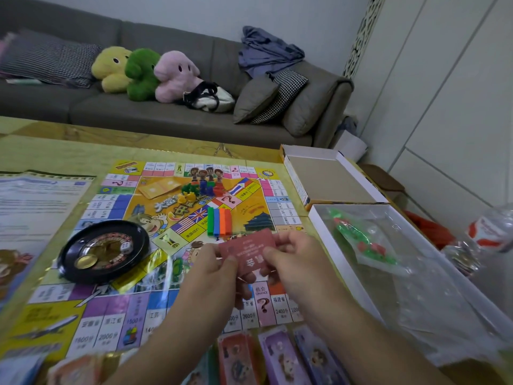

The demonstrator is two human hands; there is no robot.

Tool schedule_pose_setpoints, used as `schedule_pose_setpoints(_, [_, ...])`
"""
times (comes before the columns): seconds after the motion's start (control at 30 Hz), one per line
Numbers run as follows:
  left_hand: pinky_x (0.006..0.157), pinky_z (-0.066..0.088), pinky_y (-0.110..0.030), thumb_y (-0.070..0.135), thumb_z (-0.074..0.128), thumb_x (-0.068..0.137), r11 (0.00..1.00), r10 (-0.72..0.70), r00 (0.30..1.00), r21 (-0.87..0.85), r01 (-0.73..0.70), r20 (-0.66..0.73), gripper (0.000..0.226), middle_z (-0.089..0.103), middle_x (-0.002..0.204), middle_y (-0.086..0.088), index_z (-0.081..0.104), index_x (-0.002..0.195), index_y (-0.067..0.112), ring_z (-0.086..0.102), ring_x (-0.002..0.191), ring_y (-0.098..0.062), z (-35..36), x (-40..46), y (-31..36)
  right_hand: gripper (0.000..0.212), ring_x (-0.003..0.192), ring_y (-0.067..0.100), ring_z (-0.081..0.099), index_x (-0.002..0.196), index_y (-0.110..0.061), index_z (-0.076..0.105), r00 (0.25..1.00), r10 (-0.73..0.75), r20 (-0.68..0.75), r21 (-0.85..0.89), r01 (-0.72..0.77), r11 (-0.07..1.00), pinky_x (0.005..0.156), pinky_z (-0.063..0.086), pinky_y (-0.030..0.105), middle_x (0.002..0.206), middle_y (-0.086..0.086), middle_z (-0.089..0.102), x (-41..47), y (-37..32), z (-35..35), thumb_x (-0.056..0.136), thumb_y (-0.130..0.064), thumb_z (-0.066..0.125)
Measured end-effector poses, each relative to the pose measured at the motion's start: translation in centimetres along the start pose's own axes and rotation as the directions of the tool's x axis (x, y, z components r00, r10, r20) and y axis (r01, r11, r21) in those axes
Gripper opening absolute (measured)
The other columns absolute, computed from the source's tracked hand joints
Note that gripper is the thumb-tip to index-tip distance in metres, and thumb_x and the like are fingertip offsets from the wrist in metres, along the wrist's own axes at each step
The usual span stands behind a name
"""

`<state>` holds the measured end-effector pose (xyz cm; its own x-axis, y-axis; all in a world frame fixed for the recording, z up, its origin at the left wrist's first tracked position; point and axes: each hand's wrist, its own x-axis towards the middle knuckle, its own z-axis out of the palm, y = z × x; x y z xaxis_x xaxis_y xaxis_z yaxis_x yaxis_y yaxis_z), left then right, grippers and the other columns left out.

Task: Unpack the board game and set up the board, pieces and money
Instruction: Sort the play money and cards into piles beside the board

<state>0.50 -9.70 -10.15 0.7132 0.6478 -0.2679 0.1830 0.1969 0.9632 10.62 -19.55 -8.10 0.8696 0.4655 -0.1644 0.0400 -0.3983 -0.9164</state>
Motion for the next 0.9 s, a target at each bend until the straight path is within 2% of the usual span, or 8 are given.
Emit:
schedule_pose_setpoints(0.1, [0.049,0.046,-0.034,0.004,0.047,0.105,0.999,-0.031,1.000,0.005,0.031,-0.002,0.010,0.075,0.073,-0.008,0.055,0.106,0.011,0.063,0.056,-0.022,-0.4,0.1,0.5,0.012,0.079,0.007,0.071,0.105,-0.025,0.063,0.993,-0.085,-0.083,-0.214,0.066,0.975,0.053,0.052,0.016,0.097,-0.003,0.075,3.0,0.3,-2.4,0.103,-0.014,0.062])
schedule_pose_setpoints(0.23, [0.049,0.046,-0.034,0.004,0.052,0.103,0.999,-0.039,0.995,0.010,0.040,-0.091,0.009,0.074,0.079,-0.011,0.058,0.106,0.011,0.061,0.059,-0.023,-1.8,0.6,1.3,0.007,0.088,0.011,0.070,0.100,-0.031,0.057,0.994,-0.082,-0.069,-0.557,0.030,0.830,0.071,0.063,0.039,0.096,-0.007,0.071,6.9,1.3,-4.2,0.102,-0.026,0.061])
schedule_pose_setpoints(0.4, [0.053,0.047,-0.035,0.005,0.052,0.103,1.000,-0.024,0.993,0.015,0.026,-0.115,0.013,0.074,0.082,-0.012,0.062,0.106,0.012,0.062,0.062,-0.022,-2.6,0.8,1.6,0.009,0.095,0.011,0.066,0.106,-0.028,0.058,0.994,-0.062,0.087,-0.541,0.100,0.835,0.077,0.064,0.038,0.102,-0.006,0.068,8.6,2.0,-2.2,0.104,-0.019,0.057])
schedule_pose_setpoints(0.47, [0.053,0.047,-0.035,0.004,0.052,0.103,0.999,-0.022,0.993,0.026,0.025,-0.115,0.014,0.074,0.083,-0.012,0.063,0.105,0.012,0.062,0.062,-0.022,-2.6,0.9,1.7,0.011,0.094,0.009,0.064,0.108,-0.027,0.058,0.991,-0.074,0.111,-0.569,0.125,0.813,0.073,0.064,0.035,0.102,-0.006,0.066,8.5,2.2,-1.2,0.103,-0.017,0.059])
schedule_pose_setpoints(0.53, [0.053,0.047,-0.035,0.003,0.051,0.103,0.999,-0.015,0.994,0.037,0.020,-0.113,0.015,0.073,0.085,-0.012,0.063,0.105,0.012,0.061,0.063,-0.022,-2.6,0.9,1.7,0.014,0.096,0.010,0.064,0.111,-0.026,0.057,0.988,-0.096,0.122,-0.634,0.152,0.758,0.071,0.063,0.032,0.107,-0.003,0.065,8.1,2.4,-0.1,0.101,-0.017,0.062])
schedule_pose_setpoints(0.6, [0.055,0.048,-0.036,0.003,0.051,0.103,0.999,-0.011,0.993,0.047,0.016,-0.115,0.016,0.074,0.086,-0.012,0.065,0.105,0.011,0.062,0.065,-0.022,-2.8,1.0,1.7,0.019,0.104,0.013,0.061,0.117,-0.024,0.057,0.984,-0.130,0.124,-0.700,0.180,0.691,0.077,0.064,0.034,0.118,0.000,0.060,7.8,2.8,0.8,0.101,-0.021,0.065])
schedule_pose_setpoints(0.8, [0.054,0.047,-0.036,0.003,0.051,0.103,0.999,-0.016,0.987,0.047,0.024,-0.157,0.016,0.073,0.086,-0.013,0.065,0.106,0.009,0.062,0.067,-0.024,-4.4,1.6,2.2,0.036,0.116,0.020,0.057,0.137,-0.021,0.043,0.964,-0.251,0.090,-0.842,0.209,0.498,0.073,0.053,0.032,0.136,0.002,0.043,5.5,2.3,1.3,0.103,-0.026,0.055])
schedule_pose_setpoints(0.9, [0.055,0.048,-0.035,0.002,0.049,0.103,0.998,-0.015,0.981,0.064,0.028,-0.195,0.018,0.073,0.088,-0.014,0.065,0.105,0.009,0.062,0.067,-0.024,-5.4,1.8,2.4,0.022,0.109,0.017,0.055,0.122,-0.022,0.052,0.961,-0.263,0.081,-0.781,0.225,0.582,0.080,0.056,0.035,0.122,-0.002,0.051,4.1,1.0,2.4,0.101,-0.026,0.056])
